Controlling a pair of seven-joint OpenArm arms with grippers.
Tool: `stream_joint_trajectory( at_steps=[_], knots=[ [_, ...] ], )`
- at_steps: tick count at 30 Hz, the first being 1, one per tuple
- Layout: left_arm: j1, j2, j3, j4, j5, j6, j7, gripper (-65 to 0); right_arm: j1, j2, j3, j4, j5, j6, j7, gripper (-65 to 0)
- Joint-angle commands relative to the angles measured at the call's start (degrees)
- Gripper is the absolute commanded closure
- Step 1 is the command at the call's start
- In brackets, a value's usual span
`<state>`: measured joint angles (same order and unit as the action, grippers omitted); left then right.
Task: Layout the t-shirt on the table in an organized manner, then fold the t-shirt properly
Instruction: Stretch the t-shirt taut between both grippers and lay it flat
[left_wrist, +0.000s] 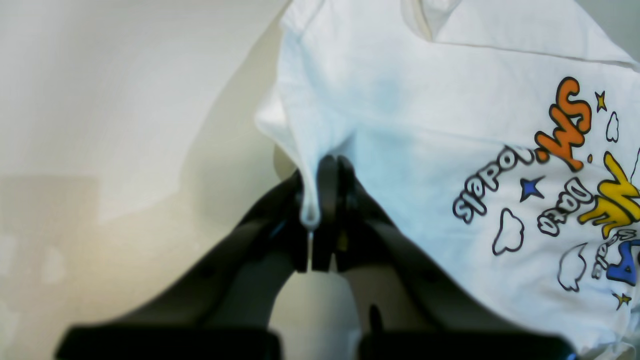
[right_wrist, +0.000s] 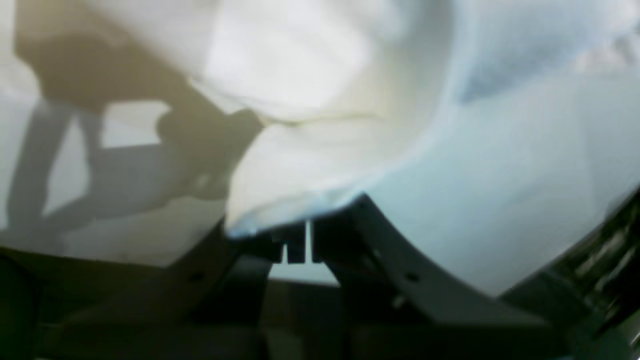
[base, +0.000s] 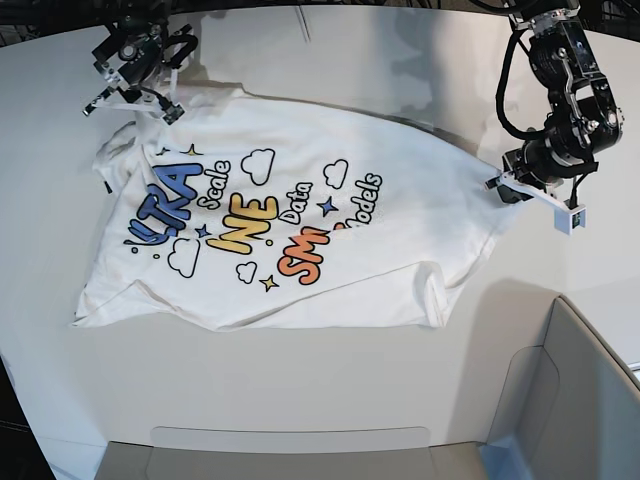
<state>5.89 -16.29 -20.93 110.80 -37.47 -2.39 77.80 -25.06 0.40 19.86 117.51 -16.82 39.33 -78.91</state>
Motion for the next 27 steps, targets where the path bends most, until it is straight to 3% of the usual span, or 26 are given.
stream_joint_trajectory(
  at_steps=[1,9,19,27],
  knots=[
    [-0.57,-0.63,-0.13,0.80,-0.37,-0.02,-0.39,0.0,1.28,0.61,2.52,0.68,-1.69,0.67,-1.09,0.0],
    [-0.40,-0.54,-0.13,0.80,-0.37,-0.02,-0.39,0.0,4.88,0.61,16.85,0.51,-1.69,0.67,-1.09,0.0],
    [4.79,-0.72,-0.83,1.33,-0.64,-0.02,-0.39,0.0,3.39,0.34,15.35,0.60,-0.81,0.67,-1.09,0.0],
    [10.68,-0.54,-0.92,3.53,-0.37,-0.02,-0.92,0.0,4.18,0.43,13.33,0.68,6.75,0.67,-1.09,0.0]
  ],
)
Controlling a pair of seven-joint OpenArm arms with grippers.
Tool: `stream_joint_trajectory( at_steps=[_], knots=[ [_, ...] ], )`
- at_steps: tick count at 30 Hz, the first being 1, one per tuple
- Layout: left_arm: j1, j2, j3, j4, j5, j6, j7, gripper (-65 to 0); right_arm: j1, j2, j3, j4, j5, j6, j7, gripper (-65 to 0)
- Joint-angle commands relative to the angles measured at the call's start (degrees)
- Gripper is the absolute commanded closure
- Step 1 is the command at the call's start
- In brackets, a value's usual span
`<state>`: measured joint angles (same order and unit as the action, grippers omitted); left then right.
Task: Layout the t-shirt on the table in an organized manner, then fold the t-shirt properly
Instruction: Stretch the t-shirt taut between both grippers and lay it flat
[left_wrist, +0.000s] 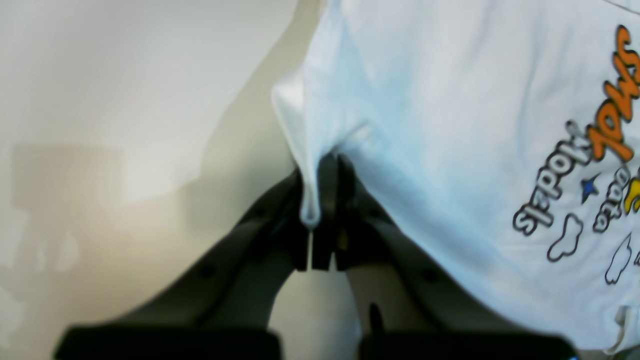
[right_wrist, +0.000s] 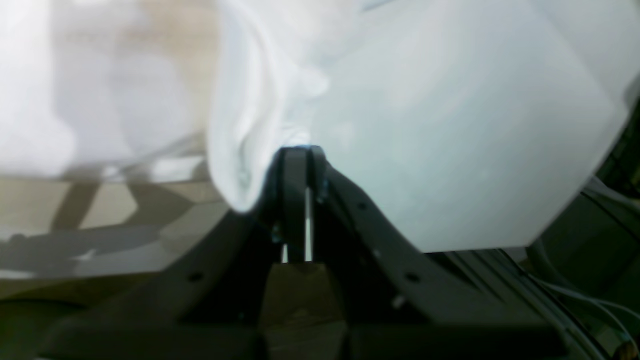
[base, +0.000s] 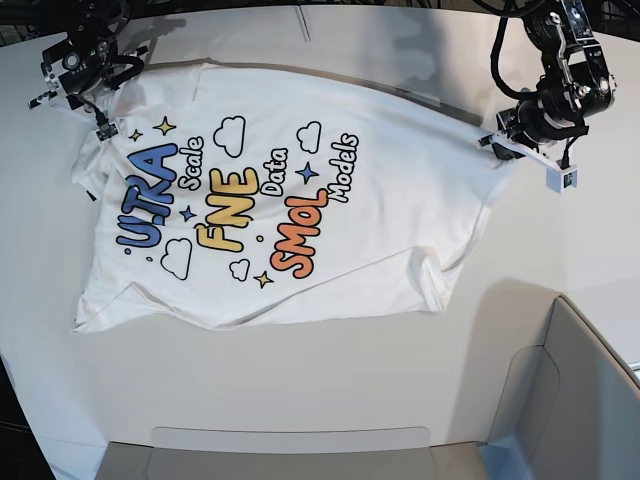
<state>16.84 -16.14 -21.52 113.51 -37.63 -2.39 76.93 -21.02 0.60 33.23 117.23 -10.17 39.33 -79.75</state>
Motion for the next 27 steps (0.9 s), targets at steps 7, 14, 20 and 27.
stream_joint_trajectory(
  at_steps=[7,14,20,27],
  knots=[
    [1.05,-0.69,-0.33,0.64,-0.22,-0.02,-0.57,0.0,-2.24,-0.12,-0.31,0.79,0.55,0.67,-0.25,0.0],
    [0.70,-0.69,-0.06,0.55,-0.13,0.06,-1.19,0.0,-1.27,0.32,5.05,0.79,1.43,0.67,-0.25,0.0],
    [-0.36,-0.69,0.11,-1.03,-0.13,0.06,-1.28,0.0,-0.83,0.67,5.23,0.70,11.62,0.67,-0.25,-4.5],
    [-0.45,-0.69,-0.15,-1.03,-0.13,0.06,-1.19,0.0,-0.65,0.85,5.32,0.70,19.01,0.67,-0.25,-11.2]
  ],
)
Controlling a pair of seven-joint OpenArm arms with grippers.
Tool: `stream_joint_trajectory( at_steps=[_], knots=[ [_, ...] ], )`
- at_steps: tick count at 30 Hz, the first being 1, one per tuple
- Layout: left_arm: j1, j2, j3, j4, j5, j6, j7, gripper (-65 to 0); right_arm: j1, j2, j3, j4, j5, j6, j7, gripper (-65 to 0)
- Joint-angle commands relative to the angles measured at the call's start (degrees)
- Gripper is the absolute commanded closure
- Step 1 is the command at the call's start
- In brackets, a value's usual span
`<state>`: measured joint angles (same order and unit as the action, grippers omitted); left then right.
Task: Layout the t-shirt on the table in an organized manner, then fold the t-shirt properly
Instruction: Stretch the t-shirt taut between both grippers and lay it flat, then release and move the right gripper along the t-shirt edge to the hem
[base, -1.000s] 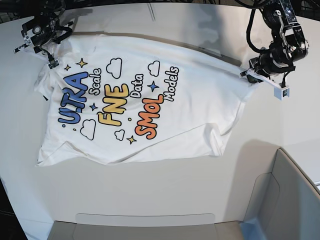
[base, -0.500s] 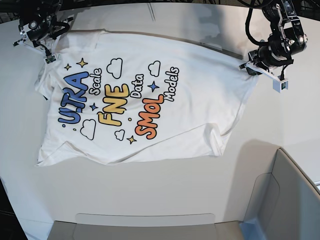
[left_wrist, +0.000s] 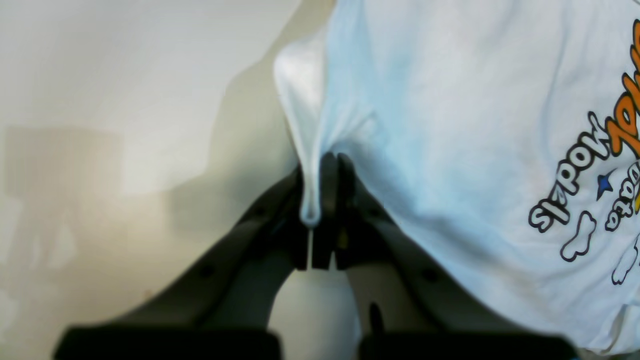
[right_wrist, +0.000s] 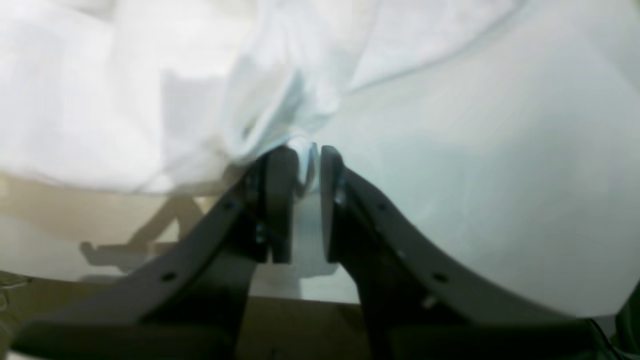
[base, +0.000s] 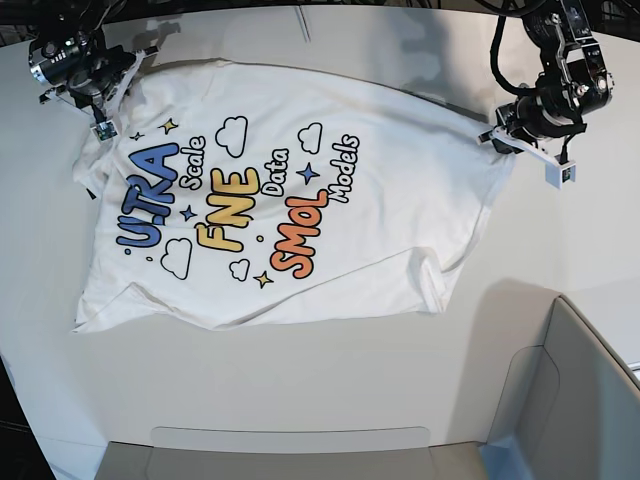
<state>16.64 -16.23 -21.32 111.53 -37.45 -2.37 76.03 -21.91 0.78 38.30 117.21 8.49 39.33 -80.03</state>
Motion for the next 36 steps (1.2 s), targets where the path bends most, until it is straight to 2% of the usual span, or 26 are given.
stream_joint_trajectory(
  at_steps=[1,5,7,11,14,20,27,30,36],
  knots=[
    [-0.25,-0.61,-0.35,0.96,-0.31,0.04,-0.29,0.0,0.59,0.67,0.33,0.73,1.05,0.67,0.03,-11.4],
    [-0.25,-0.52,0.00,0.96,-0.31,0.04,-0.21,0.0,2.53,2.43,1.30,0.81,7.11,0.67,0.03,-11.3],
    [-0.25,0.45,-0.17,0.96,-0.31,0.04,-0.12,0.0,3.05,2.87,4.82,0.90,14.15,0.67,0.03,-11.3],
    [-0.25,0.80,-0.35,0.96,-0.31,0.04,-0.03,0.0,2.61,5.77,12.64,0.90,32.34,0.67,0.03,-11.3],
    [-0.25,0.89,-0.35,0.96,-0.31,0.04,-0.03,0.0,2.61,7.44,15.45,0.90,39.90,0.67,0.03,-11.3],
    [-0.34,0.98,-0.35,0.96,-0.31,0.04,-0.03,0.0,4.20,11.22,16.25,0.90,40.43,0.67,0.03,-11.3],
    [-0.34,0.98,-0.35,0.96,-0.31,0.04,-0.03,0.0,17.12,17.03,16.25,0.73,39.99,0.67,0.03,-11.3],
    [-0.34,1.06,-0.35,0.96,-0.31,0.04,-0.03,0.0,23.98,18.34,14.57,0.20,34.10,0.67,0.03,-11.3],
    [-0.34,1.06,-0.35,0.96,-0.31,0.04,-0.03,0.0,34.61,18.34,2.79,-12.28,16.52,0.67,0.03,-11.3]
  ],
)
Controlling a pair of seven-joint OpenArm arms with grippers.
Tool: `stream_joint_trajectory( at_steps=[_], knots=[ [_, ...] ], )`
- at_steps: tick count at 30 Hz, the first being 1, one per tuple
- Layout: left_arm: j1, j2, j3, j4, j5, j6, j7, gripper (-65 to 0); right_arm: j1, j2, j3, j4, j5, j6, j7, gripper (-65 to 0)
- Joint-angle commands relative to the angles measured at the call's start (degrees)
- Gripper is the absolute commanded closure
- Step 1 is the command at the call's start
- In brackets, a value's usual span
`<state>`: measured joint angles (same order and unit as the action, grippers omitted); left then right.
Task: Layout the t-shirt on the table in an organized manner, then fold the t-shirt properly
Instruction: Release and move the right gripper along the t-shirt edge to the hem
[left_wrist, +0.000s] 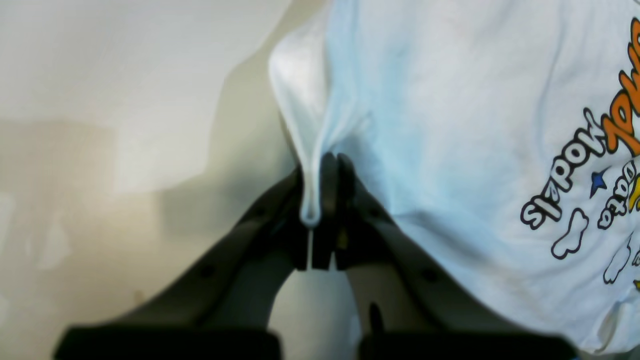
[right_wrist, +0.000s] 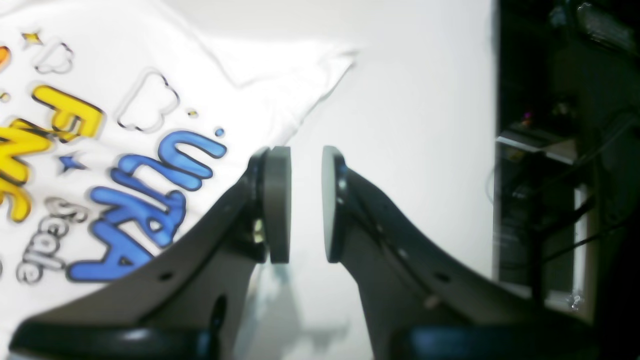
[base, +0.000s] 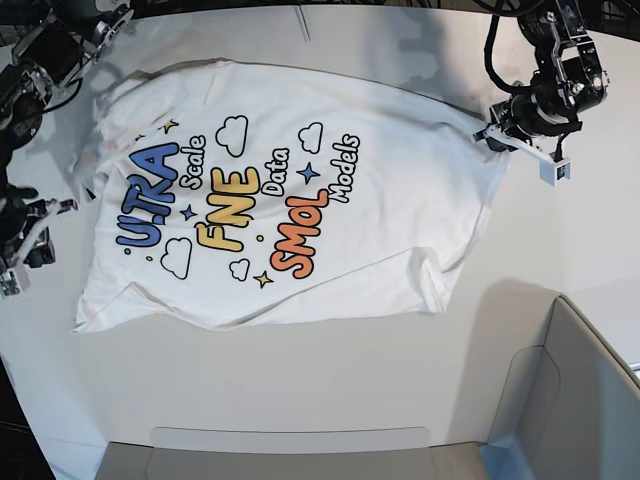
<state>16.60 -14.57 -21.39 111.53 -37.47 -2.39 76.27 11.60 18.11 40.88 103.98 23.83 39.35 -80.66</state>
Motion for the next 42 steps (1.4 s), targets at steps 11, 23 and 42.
stream_joint_trajectory(
  at_steps=[11,23,42],
  knots=[
    [-0.29,-0.51,-0.46,0.96,-0.20,0.06,-0.18,0.0,11.39,-6.46,-10.77,-20.42,-21.94,0.65,0.66,-11.3],
    [-0.29,0.63,-0.46,0.96,3.32,0.06,-0.18,0.0,19.83,-12.17,-10.77,-45.48,-34.52,0.65,14.77,-11.3],
    [-0.20,3.45,-0.46,0.96,7.80,0.06,-0.18,0.0,45.94,-14.11,-22.64,-78.18,-33.29,0.65,39.92,-11.3]
  ],
)
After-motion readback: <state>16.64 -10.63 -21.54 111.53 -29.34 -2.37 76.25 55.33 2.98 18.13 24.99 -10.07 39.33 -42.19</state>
